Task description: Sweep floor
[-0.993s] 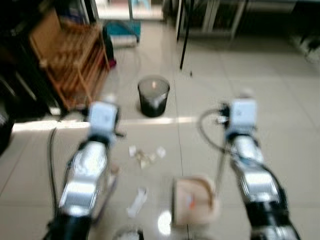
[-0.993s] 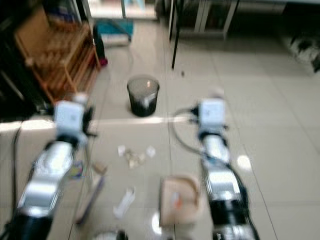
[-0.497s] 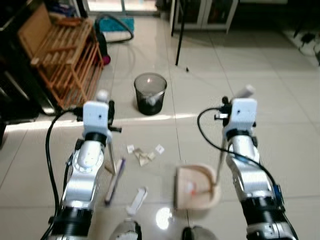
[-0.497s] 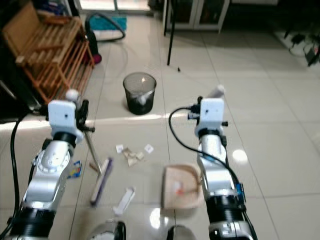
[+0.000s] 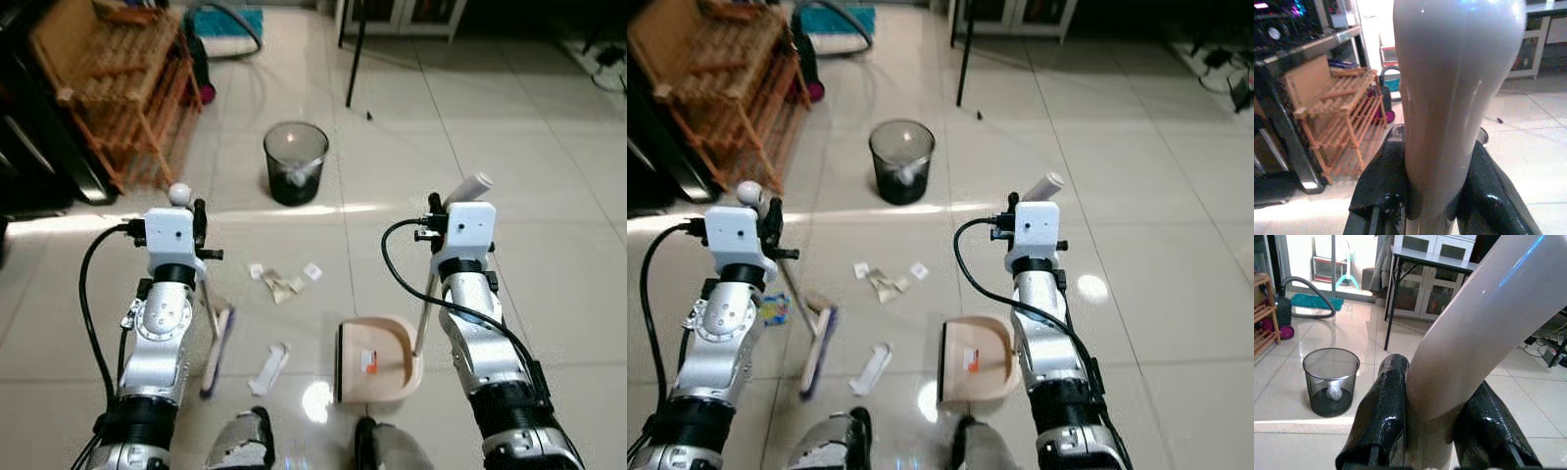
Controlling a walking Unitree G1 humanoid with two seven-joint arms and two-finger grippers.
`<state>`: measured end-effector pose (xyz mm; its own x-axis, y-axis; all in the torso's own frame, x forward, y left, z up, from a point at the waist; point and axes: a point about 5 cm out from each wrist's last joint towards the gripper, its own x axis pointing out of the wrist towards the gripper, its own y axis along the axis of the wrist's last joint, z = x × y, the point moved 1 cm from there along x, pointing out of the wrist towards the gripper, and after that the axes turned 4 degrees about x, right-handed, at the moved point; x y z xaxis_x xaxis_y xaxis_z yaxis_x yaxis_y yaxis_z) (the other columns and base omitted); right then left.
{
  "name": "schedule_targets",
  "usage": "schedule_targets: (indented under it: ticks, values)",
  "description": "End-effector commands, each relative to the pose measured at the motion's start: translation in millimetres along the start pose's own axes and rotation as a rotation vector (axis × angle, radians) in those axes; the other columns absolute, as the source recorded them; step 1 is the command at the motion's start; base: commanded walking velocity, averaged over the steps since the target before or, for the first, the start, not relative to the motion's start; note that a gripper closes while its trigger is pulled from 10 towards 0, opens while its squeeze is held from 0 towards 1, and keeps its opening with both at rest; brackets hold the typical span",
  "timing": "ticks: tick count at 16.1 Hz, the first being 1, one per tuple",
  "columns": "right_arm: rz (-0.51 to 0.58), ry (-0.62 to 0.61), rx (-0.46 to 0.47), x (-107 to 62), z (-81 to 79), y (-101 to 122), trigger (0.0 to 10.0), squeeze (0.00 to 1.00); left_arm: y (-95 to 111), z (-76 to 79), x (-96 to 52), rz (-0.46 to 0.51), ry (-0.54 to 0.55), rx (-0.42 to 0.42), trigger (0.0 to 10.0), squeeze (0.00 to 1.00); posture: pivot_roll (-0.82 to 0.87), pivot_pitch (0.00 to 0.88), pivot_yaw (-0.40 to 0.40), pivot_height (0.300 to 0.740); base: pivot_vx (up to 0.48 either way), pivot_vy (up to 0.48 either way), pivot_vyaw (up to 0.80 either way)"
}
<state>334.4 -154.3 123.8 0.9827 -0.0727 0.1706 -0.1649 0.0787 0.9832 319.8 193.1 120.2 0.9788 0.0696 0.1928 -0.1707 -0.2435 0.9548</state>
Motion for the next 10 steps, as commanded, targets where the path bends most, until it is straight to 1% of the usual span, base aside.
schedule_targets:
  ticks: [1, 3, 5, 7, 10]
  values:
    - [0.047, 0.01, -0.034, 1.9, 2.3, 4.3, 10.0, 0.0, 1.9, -1.0, 0.8, 0.04, 0.008, 0.014, 10.0, 0.0, -0.05, 0.331, -0.018, 0.74, 0.0, 0.0, 0.0]
    - [0.064, 0.028, -0.053, 4.0, -0.6, 2.3, 10.0, 0.0, 1.0, -4.5, 3.4, 0.065, 0.031, 0.019, 10.0, 0.0, -0.06, 0.334, -0.011, 0.74, 0.0, 0.0, 0.0]
    - [0.063, 0.014, -0.056, 10.4, 0.7, 1.9, 10.0, 0.0, 0.7, -5.3, 6.9, 0.076, 0.035, 0.037, 10.0, 0.0, -0.04, 0.363, 0.006, 0.74, 0.0, 0.0, 0.0]
    - [0.063, -0.005, -0.056, 14.5, 1.6, 0.5, 10.0, 0.0, -2.6, -3.9, 7.7, 0.083, 0.017, 0.058, 10.0, 0.0, -0.03, 0.369, 0.013, 0.74, 0.0, 0.0, 0.0]
    - [0.076, 0.0, -0.066, 13.1, -2.0, -1.5, 10.0, 0.0, -5.5, -3.6, 7.3, 0.093, 0.007, 0.073, 10.0, 0.0, -0.03, 0.377, 0.014, 0.74, 0.0, 0.0, 0.0]
